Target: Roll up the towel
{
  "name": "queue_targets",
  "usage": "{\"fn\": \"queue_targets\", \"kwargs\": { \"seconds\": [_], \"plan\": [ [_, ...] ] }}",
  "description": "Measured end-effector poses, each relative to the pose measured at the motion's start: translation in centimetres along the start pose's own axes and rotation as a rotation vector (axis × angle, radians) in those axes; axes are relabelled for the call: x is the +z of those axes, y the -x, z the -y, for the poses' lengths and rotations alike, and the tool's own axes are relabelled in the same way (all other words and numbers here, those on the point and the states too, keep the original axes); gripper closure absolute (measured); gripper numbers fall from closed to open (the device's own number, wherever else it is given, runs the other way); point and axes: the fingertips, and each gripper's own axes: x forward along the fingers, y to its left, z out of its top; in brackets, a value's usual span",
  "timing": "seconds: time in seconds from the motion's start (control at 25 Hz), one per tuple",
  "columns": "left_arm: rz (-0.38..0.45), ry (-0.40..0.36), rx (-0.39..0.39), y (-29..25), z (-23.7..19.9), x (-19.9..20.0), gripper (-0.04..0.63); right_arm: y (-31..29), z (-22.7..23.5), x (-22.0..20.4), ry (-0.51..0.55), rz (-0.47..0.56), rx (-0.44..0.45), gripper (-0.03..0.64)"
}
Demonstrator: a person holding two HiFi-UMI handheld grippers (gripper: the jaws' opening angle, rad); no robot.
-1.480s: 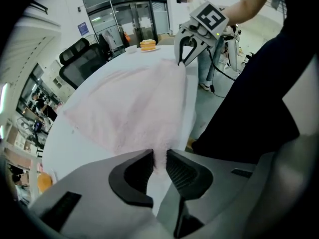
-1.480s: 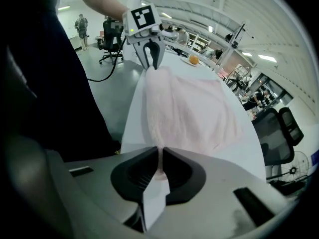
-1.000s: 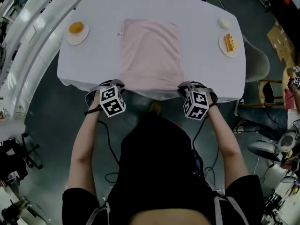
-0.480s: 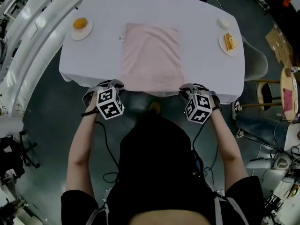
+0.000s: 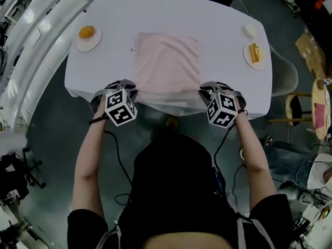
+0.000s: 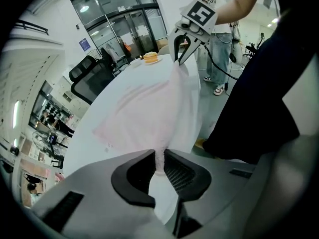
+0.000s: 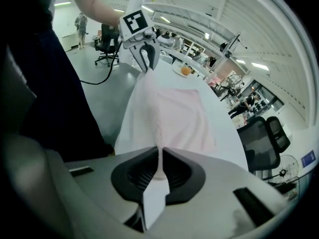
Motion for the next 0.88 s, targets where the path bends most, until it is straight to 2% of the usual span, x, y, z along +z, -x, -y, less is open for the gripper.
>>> {"fn": "queue_targets", "kwargs": {
  "seconds": [0.4, 0.88],
  "plan": [
    [-0.032, 0.021, -0.023, -4.4, -5.4, 0.7, 0.539, -4.6, 5.8, -1.2, 0.000, -0.034, 0.039, 0.589],
    [-0.056, 0.080, -0.056, -8.7, -8.1, 0.4, 0.538, -9.0, 8.0, -2.6, -0.046, -0.059, 0.094, 0.581]
  ]
}}
